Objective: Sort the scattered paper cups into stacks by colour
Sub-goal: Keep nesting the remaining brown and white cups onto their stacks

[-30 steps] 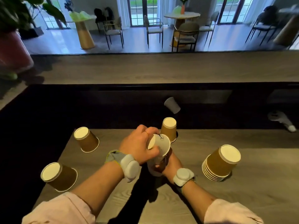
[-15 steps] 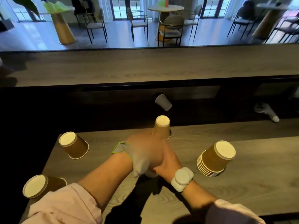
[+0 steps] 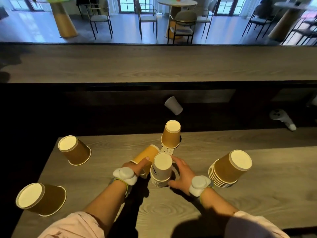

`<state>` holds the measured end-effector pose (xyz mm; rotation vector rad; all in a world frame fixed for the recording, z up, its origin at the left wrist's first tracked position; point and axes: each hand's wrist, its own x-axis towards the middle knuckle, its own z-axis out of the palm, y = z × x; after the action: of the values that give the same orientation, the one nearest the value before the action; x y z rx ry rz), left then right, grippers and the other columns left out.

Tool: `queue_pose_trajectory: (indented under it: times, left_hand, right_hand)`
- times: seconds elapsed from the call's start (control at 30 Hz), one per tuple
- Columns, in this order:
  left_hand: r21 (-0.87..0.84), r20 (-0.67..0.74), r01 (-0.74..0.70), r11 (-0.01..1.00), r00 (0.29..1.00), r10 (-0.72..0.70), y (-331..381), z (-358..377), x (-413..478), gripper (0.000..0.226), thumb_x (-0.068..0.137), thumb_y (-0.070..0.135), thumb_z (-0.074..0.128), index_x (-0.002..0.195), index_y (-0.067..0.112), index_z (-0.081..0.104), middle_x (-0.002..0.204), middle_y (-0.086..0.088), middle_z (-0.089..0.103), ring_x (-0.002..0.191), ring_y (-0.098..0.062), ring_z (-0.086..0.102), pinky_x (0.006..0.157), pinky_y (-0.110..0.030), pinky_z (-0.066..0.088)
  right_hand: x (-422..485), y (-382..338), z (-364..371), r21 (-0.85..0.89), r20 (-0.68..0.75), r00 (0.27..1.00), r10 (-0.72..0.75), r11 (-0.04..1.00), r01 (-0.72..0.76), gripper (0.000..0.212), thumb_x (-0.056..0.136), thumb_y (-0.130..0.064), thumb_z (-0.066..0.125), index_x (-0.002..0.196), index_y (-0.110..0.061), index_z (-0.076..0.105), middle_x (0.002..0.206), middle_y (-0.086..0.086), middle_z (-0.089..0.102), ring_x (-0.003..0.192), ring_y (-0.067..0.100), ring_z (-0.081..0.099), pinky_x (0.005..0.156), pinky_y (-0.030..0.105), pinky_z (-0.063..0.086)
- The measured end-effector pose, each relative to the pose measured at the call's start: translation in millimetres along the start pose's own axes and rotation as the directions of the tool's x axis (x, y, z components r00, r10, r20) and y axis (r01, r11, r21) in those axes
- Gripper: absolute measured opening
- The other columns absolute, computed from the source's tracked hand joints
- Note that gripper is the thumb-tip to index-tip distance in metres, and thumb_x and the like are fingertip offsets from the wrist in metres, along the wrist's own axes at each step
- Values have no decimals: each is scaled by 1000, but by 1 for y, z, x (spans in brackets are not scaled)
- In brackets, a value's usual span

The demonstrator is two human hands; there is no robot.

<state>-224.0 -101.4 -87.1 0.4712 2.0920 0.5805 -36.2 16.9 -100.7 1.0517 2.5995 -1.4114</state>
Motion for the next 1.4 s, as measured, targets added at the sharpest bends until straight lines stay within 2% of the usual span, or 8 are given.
queue_pose_trajectory:
  times: [0.13,0.23,0.33,0.47,0.73,1.0,1.2,1.4]
  left_hand:
    - [37,-55,71,997,996,-69,-6,-4,13,49,84,55,45,83,16,76,108,-11,69,88,-27,59,77,-29,40]
    - [-180,-149,68,981,984,-95,-11,-7,11,33,84,41,58,74,14,74,91,-10,62,78,-25,55,71,-29,38]
    - [-531,-145,58,845,977,-158,-12,-17,-1,21,82,29,65,77,9,60,83,-13,59,70,-25,57,63,-30,38]
    - [-693,-121,41,720,978,-172,-4,-41,-23,14,86,27,61,76,21,54,76,-1,58,67,-13,53,59,-26,33]
    - [-787,-179,-196,585,980,88,56,-55,-63,15,92,32,50,80,24,55,72,4,52,59,-9,50,50,-22,35]
    - [-854,52,-173,491,910,412,157,15,-102,21,94,37,42,86,25,56,59,7,59,47,-3,57,42,-18,46]
    - [-878,180,-52,476,885,429,175,66,-119,19,92,37,44,87,22,56,58,4,60,47,-6,58,46,-19,49]
    - [-880,235,25,475,891,388,180,102,-129,22,91,37,45,84,19,55,53,2,61,45,-7,59,47,-20,51]
  right_hand:
    - [20,8,-24,79,-273,954,122,991,-104,51,82,-3,59,128,-23,47,129,5,52,119,20,54,90,24,44]
    - [57,-13,-43,156,-471,877,93,987,-21,62,80,-12,67,135,-22,41,139,6,42,123,22,47,95,31,42]
    - [97,-32,-49,126,-480,874,71,992,-11,84,75,-23,75,145,-23,28,152,7,27,136,29,33,107,43,35]
    - [131,-38,-45,48,-371,920,123,992,-114,78,76,-28,75,142,-22,33,149,10,31,131,38,37,105,47,37]
    - [72,-74,-73,158,-591,803,-70,967,200,67,77,-27,73,135,-29,40,139,3,42,117,21,50,87,30,45]
    - [-86,-47,-174,-13,-767,621,-162,971,237,67,75,-30,74,131,-38,37,126,-14,45,110,5,46,78,13,38]
    - [-115,3,-177,-39,-667,744,-43,999,23,79,69,-34,79,133,-39,33,129,-11,50,115,12,50,89,32,50]
    - [-99,43,-150,-71,-396,913,101,988,-140,95,73,-38,78,147,-20,22,154,3,29,138,23,32,111,38,34]
